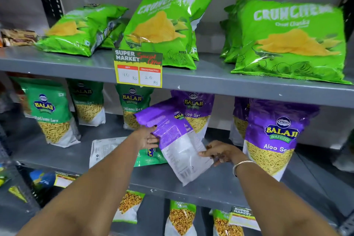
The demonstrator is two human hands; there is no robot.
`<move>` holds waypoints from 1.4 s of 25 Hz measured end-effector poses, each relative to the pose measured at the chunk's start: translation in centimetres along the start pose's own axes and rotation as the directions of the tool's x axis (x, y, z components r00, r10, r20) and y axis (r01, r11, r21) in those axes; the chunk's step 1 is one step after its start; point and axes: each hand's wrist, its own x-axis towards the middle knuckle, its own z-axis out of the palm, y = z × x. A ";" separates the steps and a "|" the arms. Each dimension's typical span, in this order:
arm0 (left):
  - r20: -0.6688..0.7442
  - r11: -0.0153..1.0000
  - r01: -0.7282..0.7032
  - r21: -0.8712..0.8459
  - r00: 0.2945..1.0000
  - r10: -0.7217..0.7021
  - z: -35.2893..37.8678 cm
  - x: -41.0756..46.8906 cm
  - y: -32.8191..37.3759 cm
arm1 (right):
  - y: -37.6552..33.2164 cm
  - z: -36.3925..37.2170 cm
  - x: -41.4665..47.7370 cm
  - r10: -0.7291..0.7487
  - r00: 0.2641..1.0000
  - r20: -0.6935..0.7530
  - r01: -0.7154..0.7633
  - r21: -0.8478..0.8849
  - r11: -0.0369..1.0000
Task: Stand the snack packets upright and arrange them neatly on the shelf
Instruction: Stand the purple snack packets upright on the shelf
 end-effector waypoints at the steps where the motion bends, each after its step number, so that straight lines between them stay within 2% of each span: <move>1: 0.027 0.999 -0.046 0.025 0.999 0.045 0.3 0.0 1.0 | 0.0 0.4 -0.4 0.001 1.000 -0.012 -0.001 -0.005 1.000; 3: 0.088 0.984 -0.150 0.098 0.986 0.141 1.2 0.3 2.6 | 0.0 1.4 -0.9 0.008 0.998 -0.061 -0.006 0.041 0.999; 7: 0.219 0.939 -0.260 0.226 0.953 0.211 3.3 1.8 3.5 | 1.6 3.4 0.6 -0.019 0.945 -0.326 0.086 0.193 0.977; 10: 0.273 0.942 -0.279 0.185 0.936 0.223 4.2 2.2 2.8 | 2.2 5.0 0.9 -0.014 0.870 -0.493 0.133 0.206 0.970; 13: 0.318 0.950 -0.259 0.176 0.928 0.194 3.9 2.8 1.6 | 1.9 5.8 0.3 0.015 0.839 -0.544 0.131 0.228 0.965; 17: 0.380 0.845 -0.207 0.493 0.925 0.005 2.6 3.6 -1.4 | 1.6 5.8 0.4 0.049 0.820 -0.571 0.065 0.177 0.982; 21: 0.384 0.779 -0.245 0.578 0.924 0.006 2.2 4.0 -2.8 | 1.5 6.0 0.5 0.135 0.786 -0.603 0.072 0.307 0.949; 23: 0.400 0.745 -0.264 0.612 0.917 -0.004 1.9 3.9 -2.9 | 1.7 5.9 0.8 0.112 0.772 -0.626 0.072 0.262 0.962; 24: 0.393 0.746 -0.245 0.619 0.919 -0.025 1.7 4.1 -2.9 | 1.9 5.6 1.0 0.086 0.781 -0.618 0.071 0.225 0.972; 26: 0.376 0.754 -0.221 0.619 0.926 -0.037 1.6 4.1 -3.2 | 2.1 5.2 0.9 0.032 0.852 -0.523 0.101 0.223 0.970; 29: 0.350 0.805 -0.235 0.544 0.936 0.036 2.3 4.5 -3.9 | 1.6 4.9 -0.6 -0.081 0.967 -0.243 0.155 0.303 0.940; 31: 0.373 0.811 -0.296 0.504 0.922 0.105 3.0 4.3 -4.2 | 1.0 5.1 -0.9 -0.121 0.988 -0.092 0.144 0.311 0.939; 33: 0.383 0.780 -0.351 0.518 0.911 0.155 3.8 4.2 -4.4 | 0.7 5.5 -0.5 -0.157 0.982 -0.106 0.183 0.329 0.926; 35: 0.353 0.748 -0.377 0.546 0.913 0.203 4.3 4.4 -4.4 | 0.9 5.6 0.0 -0.122 0.980 -0.160 0.162 0.266 0.950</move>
